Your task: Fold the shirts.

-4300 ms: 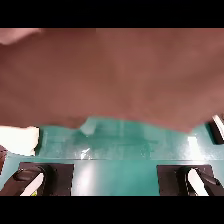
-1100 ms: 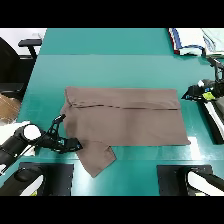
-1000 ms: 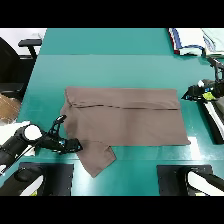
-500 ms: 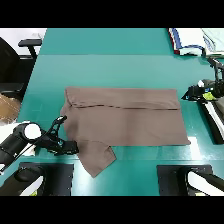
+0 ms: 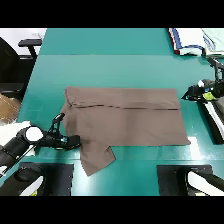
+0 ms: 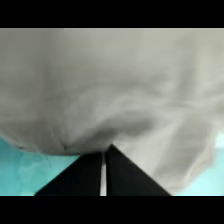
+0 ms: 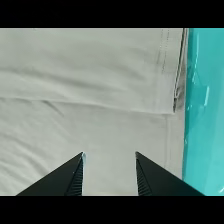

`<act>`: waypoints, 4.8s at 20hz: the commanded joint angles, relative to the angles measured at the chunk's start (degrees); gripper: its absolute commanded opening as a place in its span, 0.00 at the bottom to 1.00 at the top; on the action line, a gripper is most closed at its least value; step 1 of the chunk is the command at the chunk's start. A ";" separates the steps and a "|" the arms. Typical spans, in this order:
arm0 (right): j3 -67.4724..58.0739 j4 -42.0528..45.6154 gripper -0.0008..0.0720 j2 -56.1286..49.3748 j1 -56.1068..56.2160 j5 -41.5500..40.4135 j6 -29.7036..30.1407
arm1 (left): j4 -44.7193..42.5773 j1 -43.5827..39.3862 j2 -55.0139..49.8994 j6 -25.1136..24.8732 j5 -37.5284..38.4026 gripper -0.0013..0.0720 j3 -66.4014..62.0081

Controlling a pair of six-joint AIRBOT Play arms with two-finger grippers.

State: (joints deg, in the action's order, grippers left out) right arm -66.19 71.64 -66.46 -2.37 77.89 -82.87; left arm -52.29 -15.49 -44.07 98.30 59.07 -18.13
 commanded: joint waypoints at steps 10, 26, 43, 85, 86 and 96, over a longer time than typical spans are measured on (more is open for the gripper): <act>27.32 0.28 0.73 7.15 -27.43 9.11 -0.02 | 3.08 0.00 0.04 -7.23 5.18 0.05 -6.62; 37.13 -3.13 0.03 9.92 -20.83 1.53 2.45 | -3.98 -0.02 3.69 -6.45 17.55 0.05 -6.64; 6.12 7.41 0.03 0.90 -0.76 3.74 -2.25 | -25.38 1.53 -9.57 -5.77 5.03 0.05 -29.22; -8.98 -25.68 0.03 -8.76 -3.48 4.52 12.17 | -3.80 -17.33 -55.56 -8.11 -7.54 0.05 -66.12; -11.54 -25.68 0.03 -7.41 -1.27 4.52 10.99 | -3.74 -17.84 -56.83 -8.00 -7.61 0.05 -67.21; -25.46 -26.88 0.03 -5.60 17.33 1.09 3.82 | 0.02 -18.47 -61.51 -7.67 -9.70 0.05 -69.00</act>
State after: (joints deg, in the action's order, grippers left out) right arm -89.12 45.80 -72.34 10.55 80.97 -77.28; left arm -53.23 -33.87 -104.86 90.63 50.46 -86.78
